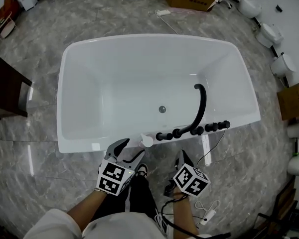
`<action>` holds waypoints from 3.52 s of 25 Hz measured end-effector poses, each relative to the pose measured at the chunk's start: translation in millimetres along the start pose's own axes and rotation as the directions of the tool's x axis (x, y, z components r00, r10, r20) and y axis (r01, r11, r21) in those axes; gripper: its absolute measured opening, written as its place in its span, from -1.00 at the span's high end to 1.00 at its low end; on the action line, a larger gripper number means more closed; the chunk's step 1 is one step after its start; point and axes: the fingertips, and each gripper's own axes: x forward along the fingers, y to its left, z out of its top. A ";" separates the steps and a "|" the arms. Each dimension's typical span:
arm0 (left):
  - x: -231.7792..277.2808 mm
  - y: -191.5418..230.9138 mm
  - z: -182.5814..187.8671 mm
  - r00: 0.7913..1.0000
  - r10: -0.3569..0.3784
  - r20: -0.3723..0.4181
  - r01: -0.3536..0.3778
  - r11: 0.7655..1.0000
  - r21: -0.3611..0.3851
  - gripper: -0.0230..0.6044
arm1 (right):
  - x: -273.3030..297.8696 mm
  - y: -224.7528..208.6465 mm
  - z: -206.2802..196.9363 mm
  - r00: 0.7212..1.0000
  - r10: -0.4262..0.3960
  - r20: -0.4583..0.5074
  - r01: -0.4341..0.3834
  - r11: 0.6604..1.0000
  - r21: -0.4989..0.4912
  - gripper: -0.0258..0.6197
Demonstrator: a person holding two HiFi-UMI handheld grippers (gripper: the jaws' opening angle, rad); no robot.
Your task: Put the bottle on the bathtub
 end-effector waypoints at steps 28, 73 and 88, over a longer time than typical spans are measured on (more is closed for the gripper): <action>-118.4 101.3 120.8 0.938 0.212 0.273 -0.196 0.977 -0.086 0.85 | -63.5 124.0 98.9 0.953 0.155 0.262 -0.111 0.979 -0.173 0.84; -128.0 80.6 118.9 0.857 0.455 0.244 -0.427 0.890 -0.158 0.87 | -89.6 105.3 128.8 0.927 0.248 0.280 -0.146 0.928 -0.342 0.84; -121.7 82.2 118.2 0.856 0.461 0.233 -0.429 0.886 -0.175 0.87 | -86.1 105.7 133.2 0.933 0.252 0.258 -0.150 0.921 -0.359 0.84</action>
